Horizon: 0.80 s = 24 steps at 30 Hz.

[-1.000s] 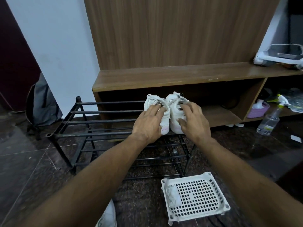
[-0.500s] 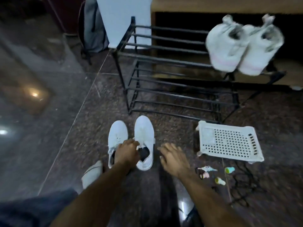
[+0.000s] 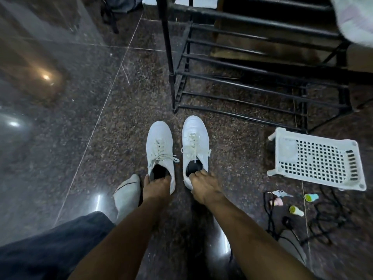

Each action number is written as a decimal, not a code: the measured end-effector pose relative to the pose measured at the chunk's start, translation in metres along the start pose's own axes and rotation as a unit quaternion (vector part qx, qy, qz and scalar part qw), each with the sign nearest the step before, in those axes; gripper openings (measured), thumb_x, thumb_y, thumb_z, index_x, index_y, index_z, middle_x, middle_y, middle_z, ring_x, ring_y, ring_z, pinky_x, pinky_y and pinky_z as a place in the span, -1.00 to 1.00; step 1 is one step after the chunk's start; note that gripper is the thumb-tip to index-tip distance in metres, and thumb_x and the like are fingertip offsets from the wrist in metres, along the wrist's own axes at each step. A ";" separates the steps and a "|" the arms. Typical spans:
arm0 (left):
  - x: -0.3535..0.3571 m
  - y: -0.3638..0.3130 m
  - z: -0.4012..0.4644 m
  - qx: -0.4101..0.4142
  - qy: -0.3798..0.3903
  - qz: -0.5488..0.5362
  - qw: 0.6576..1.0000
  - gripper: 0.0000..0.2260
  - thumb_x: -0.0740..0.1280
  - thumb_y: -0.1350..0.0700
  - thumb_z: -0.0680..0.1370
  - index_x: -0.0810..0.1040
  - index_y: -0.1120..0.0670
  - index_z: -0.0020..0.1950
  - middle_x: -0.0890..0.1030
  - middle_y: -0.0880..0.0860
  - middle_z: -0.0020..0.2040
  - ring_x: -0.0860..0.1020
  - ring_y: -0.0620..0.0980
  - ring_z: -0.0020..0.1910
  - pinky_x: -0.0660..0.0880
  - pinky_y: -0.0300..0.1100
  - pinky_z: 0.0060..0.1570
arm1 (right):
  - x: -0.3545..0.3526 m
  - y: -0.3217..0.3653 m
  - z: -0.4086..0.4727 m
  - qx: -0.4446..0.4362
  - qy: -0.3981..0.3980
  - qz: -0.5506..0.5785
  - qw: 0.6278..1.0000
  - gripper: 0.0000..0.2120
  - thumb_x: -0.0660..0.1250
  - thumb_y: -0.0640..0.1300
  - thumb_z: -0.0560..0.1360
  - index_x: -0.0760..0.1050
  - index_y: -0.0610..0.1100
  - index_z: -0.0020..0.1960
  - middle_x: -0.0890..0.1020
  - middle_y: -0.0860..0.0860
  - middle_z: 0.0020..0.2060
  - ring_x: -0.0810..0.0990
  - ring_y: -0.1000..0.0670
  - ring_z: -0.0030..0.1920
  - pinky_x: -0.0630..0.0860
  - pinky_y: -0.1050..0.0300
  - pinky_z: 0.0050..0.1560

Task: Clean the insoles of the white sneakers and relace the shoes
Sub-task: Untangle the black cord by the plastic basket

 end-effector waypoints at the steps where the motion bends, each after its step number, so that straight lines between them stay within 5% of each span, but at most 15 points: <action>1: -0.002 0.000 0.001 0.008 -0.004 0.017 1.000 -0.62 0.19 0.09 0.55 0.35 0.02 0.37 0.59 0.09 0.20 0.51 0.13 0.24 -0.02 0.07 0.50 | -0.001 0.000 0.002 -0.002 0.004 -0.009 1.000 -0.71 0.25 -0.10 0.55 0.43 -0.11 0.26 0.50 -0.07 0.24 0.35 -0.11 0.31 0.31 -0.08 0.28; 9: -0.032 -0.032 -0.031 0.062 -0.005 0.070 0.996 -0.65 0.24 0.03 0.57 0.36 0.07 0.33 0.53 0.10 0.25 0.51 0.15 0.24 0.43 -0.04 0.16 | -0.029 -0.014 -0.048 -0.023 -0.036 0.024 0.999 -0.70 0.21 -0.03 0.55 0.46 -0.14 0.21 0.52 -0.09 0.19 0.41 -0.11 0.27 0.44 -0.01 0.15; 18: -0.127 -0.075 -0.100 0.116 -0.062 0.035 0.991 -0.52 0.21 0.02 0.58 0.28 0.08 0.49 0.36 0.12 0.45 0.39 0.15 0.39 0.35 -0.04 0.30 | -0.139 -0.058 -0.131 0.004 -0.070 0.039 0.997 -0.71 0.29 -0.09 0.42 0.55 -0.05 0.13 0.63 -0.12 0.10 0.57 -0.21 0.14 0.50 0.05 0.07; 24: -0.217 -0.095 -0.169 0.180 -0.181 0.032 0.966 -0.60 0.28 0.11 0.46 0.50 0.02 0.30 0.55 0.09 0.26 0.52 0.16 0.22 0.46 -0.04 0.14 | -0.235 -0.066 -0.201 -0.012 -0.159 -0.025 0.987 -0.80 0.33 0.04 0.39 0.36 -0.06 -0.22 0.64 -0.12 -0.08 0.57 -0.24 0.04 0.42 0.04 -0.12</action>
Point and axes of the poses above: each hand's wrist, its own z-axis towards the middle knuckle, its own x-axis out of the palm, y = z × x, the point moved 5 cm from there along z, towards the middle knuckle
